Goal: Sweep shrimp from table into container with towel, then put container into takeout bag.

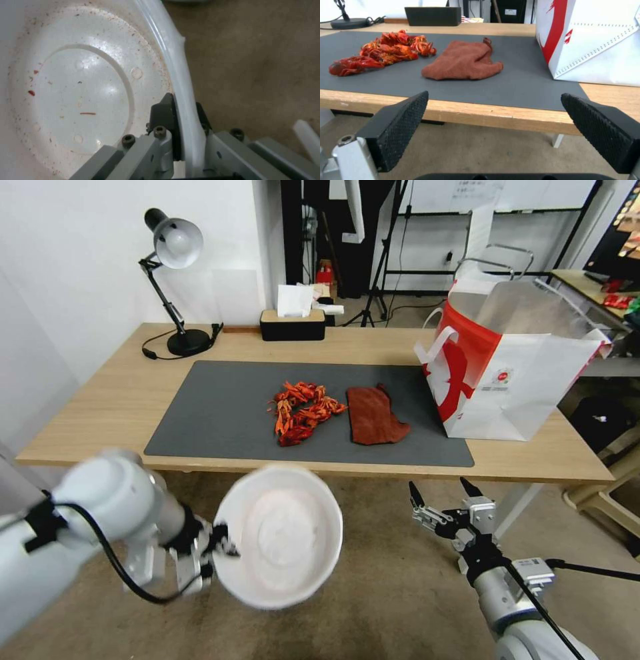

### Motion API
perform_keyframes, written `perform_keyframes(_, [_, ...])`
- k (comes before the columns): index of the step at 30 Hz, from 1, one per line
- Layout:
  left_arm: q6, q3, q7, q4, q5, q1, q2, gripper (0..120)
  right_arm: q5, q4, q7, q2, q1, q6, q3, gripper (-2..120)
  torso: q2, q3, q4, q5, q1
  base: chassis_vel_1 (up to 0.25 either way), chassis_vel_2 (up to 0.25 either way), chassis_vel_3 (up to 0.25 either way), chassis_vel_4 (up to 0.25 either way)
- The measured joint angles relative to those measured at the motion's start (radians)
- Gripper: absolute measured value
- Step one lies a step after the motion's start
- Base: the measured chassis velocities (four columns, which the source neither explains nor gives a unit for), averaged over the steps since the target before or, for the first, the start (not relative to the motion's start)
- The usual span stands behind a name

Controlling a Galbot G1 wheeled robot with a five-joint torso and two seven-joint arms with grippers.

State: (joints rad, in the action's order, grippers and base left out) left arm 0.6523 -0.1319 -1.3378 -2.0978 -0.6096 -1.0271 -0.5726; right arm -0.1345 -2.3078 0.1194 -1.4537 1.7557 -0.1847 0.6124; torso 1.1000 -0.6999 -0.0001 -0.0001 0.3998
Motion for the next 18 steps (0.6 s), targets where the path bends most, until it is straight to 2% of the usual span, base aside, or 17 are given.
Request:
perform_keyframes(1, [0.003, 0.004, -0.007, 0.015, -0.010, 0.000, -0.010, 0, 0.000, -0.002, 0.000, 0.000, 0.001, 0.000, 0.000, 100, 0.000, 0.000, 0.0001, 0.0000, 0.000, 0.000, 0.000, 0.000, 0.000])
perform_keyframes(3, [0.010, 0.028, -0.030, 0.091, -0.049, 0.002, -0.055, 0, -0.001, -0.014, 0.000, -0.003, 0.004, 0.004, -0.001, 100, 0.000, 0.000, 0.0001, 0.0000, 0.000, 0.000, 0.000, 0.000, 0.000])
perform_keyframes(4, [0.010, 0.028, -0.030, 0.091, -0.049, 0.002, -0.055, 0, -0.001, -0.014, 0.000, -0.003, 0.004, 0.004, -0.001, 100, 0.000, 0.000, 0.0001, 0.0000, 0.000, 0.000, 0.000, 0.000, 0.000])
perform_keyframes(7, [0.012, 0.047, -0.041, 0.219, -0.057, 0.022, -0.116, 0, -0.003, -0.029, 0.000, -0.007, 0.009, 0.005, -0.002, 100, 0.000, 0.000, 0.0001, 0.0000, 0.000, 0.000, 0.000, 0.000, 0.000])
perform_keyframes(8, [0.012, 0.047, -0.041, 0.219, -0.057, 0.022, -0.116, 0, -0.003, -0.029, 0.000, -0.007, 0.009, 0.005, -0.002, 100, 0.000, 0.000, 0.0001, 0.0000, 0.000, 0.000, 0.000, 0.000, 0.000])
perform_keyframes(10, [0.008, 0.049, -0.045, 0.310, -0.054, 0.044, -0.153, 0, -0.003, -0.032, 0.000, -0.007, 0.014, 0.008, -0.002, 100, 0.000, 0.000, 0.0000, 0.0001, 0.000, 0.000, 0.000, 0.000, 0.000])
perform_keyframes(13, [0.000, 0.048, -0.047, 0.331, -0.057, 0.050, -0.164, 0, -0.003, -0.032, 0.000, -0.008, 0.014, 0.009, -0.002, 100, 0.000, 0.000, 0.0001, 0.0000, 0.000, 0.000, 0.000, 0.000, 0.000])
perform_keyframes(15, [-0.026, 0.052, -0.054, 0.378, -0.047, 0.080, -0.196, 0, -0.003, -0.033, 0.000, -0.009, 0.014, 0.013, -0.003, 100, 0.000, 0.000, 0.0001, 0.0002, 0.000, 0.000, 0.000, 0.000, 0.000])
perform_keyframes(18, [-0.036, 0.060, -0.052, 0.403, -0.035, 0.107, -0.218, 0, -0.004, -0.033, 0.001, -0.009, 0.013, 0.020, -0.004, 100, 0.000, 0.000, 0.0000, 0.0000, 0.000, 0.000, 0.000, 0.000, 0.000])
